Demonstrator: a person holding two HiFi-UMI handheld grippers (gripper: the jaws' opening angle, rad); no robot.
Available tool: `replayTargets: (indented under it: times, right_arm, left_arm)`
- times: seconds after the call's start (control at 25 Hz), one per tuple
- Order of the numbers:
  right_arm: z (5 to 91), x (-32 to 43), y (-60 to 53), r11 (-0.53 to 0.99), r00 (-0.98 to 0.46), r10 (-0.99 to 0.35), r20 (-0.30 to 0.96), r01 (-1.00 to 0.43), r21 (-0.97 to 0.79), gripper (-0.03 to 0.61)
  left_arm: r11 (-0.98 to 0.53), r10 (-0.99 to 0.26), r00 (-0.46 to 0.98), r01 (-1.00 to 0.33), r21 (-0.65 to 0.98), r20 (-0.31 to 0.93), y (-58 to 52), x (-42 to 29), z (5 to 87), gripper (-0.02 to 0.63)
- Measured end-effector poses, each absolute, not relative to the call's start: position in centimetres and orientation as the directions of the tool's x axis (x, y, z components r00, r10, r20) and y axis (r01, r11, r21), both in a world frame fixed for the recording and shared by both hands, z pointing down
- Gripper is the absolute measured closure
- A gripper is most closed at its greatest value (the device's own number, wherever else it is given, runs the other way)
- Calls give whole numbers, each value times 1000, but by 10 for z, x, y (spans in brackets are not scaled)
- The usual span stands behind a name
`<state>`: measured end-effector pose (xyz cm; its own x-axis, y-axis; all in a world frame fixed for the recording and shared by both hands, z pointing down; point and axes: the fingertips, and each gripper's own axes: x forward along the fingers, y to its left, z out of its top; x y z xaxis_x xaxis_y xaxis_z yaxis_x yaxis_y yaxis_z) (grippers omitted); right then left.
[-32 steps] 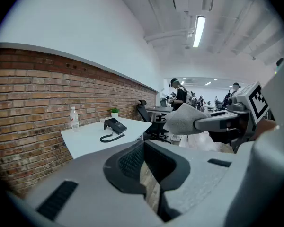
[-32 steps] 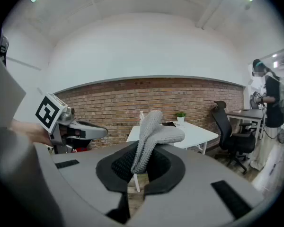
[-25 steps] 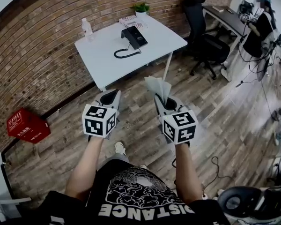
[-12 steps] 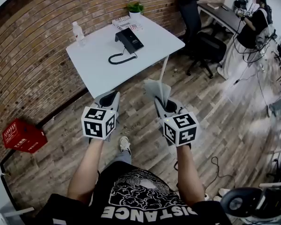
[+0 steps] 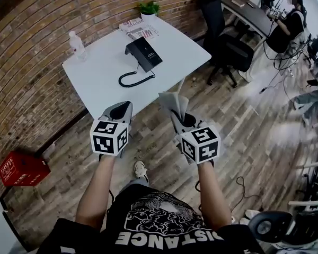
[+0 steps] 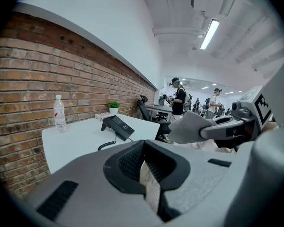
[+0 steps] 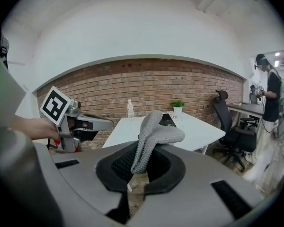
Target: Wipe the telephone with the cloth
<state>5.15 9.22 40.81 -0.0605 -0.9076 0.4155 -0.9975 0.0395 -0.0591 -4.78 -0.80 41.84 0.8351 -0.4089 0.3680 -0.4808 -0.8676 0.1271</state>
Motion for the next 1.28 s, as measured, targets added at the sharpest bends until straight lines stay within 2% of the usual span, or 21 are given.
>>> replayTargets:
  times: [0.48, 0.84, 1.28]
  right_arm:
    - [415, 51, 0, 19, -34, -883, 467, -999, -38, 566]
    - [417, 55, -27, 20, -33, -880, 473, -999, -33, 566]
    - [417, 74, -88, 112, -119, -895, 429, -993, -42, 566]
  left_arm:
    - [-881, -346, 856, -437, 181, 383, -97, -42, 439, 609]
    - [-880, -345, 859, -436, 187, 379, -119, -43, 440, 609]
    - [-848, -418, 816, -508, 151, 398, -155, -40, 450, 609]
